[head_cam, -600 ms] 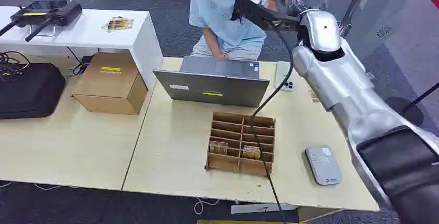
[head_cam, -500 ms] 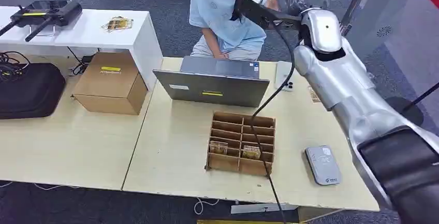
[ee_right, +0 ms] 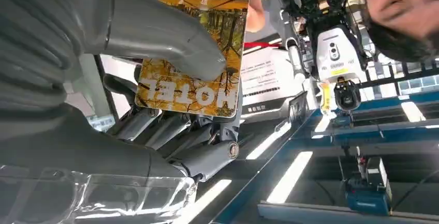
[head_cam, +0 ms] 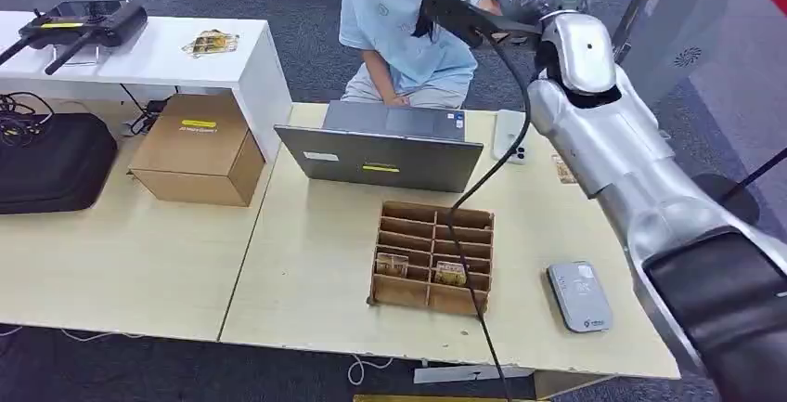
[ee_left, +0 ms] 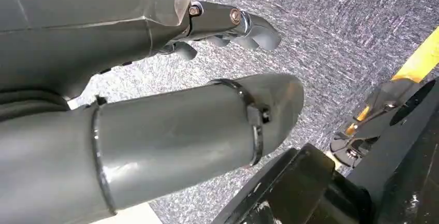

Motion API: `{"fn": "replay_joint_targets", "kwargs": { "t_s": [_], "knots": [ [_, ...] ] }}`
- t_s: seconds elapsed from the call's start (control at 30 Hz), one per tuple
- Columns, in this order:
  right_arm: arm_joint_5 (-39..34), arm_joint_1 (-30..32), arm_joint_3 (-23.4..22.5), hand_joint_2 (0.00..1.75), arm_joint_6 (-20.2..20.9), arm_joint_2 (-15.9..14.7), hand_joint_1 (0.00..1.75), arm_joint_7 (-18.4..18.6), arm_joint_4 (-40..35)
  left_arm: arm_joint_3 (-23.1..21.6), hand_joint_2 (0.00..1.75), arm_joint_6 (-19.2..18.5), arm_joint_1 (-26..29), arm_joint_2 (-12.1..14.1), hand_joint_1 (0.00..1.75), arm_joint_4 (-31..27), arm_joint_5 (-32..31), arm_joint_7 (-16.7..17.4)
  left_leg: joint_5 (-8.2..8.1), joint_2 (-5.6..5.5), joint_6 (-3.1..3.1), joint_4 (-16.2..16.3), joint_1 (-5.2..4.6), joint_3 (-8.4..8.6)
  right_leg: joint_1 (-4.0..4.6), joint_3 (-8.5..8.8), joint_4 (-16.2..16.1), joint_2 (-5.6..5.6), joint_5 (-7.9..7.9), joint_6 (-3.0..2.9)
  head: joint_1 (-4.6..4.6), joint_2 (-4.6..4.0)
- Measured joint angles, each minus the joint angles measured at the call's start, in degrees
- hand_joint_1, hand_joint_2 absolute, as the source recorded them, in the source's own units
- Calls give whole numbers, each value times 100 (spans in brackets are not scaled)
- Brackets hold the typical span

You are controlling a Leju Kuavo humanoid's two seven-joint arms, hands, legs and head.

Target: Pass the card to the sensor for recognition and then transmit it.

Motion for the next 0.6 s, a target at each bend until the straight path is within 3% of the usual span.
{"fn": "replay_joint_targets", "kwargs": {
  "t_s": [0.27, 0.43, 0.6],
  "knots": [
    [-165, 80, -20, 175, -33, -15, 175, -52, -192, 0, 0, 11, 32, 2, 0, 0, 9, -7, 0, 1, 0, 0, 0, 0, 0, 0, 0, 0, 0, 0, 0, 0],
    [-818, 447, -284, 175, -2, -107, 175, -171, -319, 0, 0, 40, 200, 2, 0, 0, 74, 37, -1, 1, 0, 0, 0, 1, 0, -1, -3, 1, 0, 0, 0, 0],
    [-2138, 785, -877, 175, 1328, -505, 175, -389, -304, 7, 0, 101, 387, 31, 0, 2, 186, 9, -1, -32, 1, 9, 1, -10, 0, 4, -6, -30, -1, 2, 2, 0]
  ]
}}
